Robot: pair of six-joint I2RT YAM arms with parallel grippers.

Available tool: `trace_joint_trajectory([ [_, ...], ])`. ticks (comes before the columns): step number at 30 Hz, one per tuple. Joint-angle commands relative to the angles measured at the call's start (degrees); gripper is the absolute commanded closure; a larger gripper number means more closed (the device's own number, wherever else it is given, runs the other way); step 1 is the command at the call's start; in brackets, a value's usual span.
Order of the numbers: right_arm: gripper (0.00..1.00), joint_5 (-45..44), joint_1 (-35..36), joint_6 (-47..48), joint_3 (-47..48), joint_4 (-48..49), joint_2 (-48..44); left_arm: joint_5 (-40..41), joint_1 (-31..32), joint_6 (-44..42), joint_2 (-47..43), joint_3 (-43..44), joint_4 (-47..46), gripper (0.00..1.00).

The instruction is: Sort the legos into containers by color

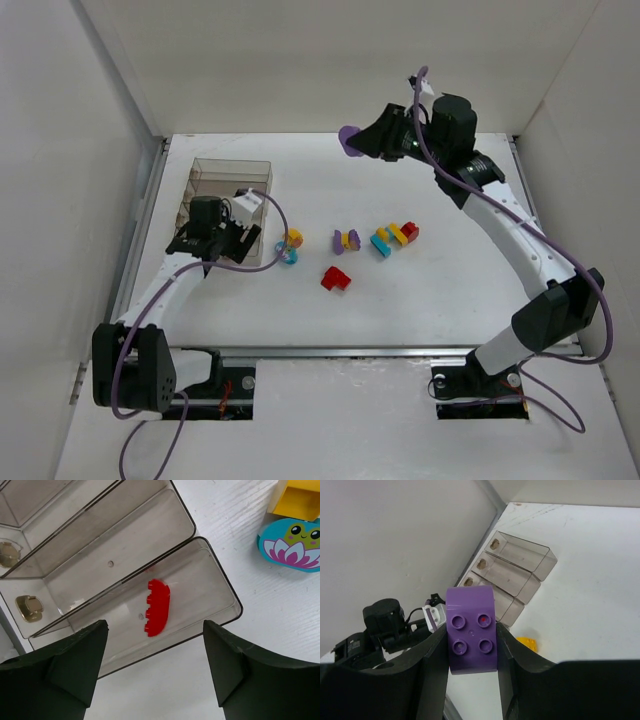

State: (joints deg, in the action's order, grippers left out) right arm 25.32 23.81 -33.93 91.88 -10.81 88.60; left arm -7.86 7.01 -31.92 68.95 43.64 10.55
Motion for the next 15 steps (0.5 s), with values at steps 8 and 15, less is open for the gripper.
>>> trace_joint_trajectory([
  [8, 1.0, 19.39, 2.11, 30.21, -1.6, 2.99, -1.4, -26.59, -0.33, -4.64, -11.02, 11.17, 1.41, 0.22],
  [15, 1.0, 26.01, 5.45, 54.45, -7.76, 2.99, -4.91, -60.66, 3.54, -4.29, -4.45, 24.63, 2.11, 0.17],
])
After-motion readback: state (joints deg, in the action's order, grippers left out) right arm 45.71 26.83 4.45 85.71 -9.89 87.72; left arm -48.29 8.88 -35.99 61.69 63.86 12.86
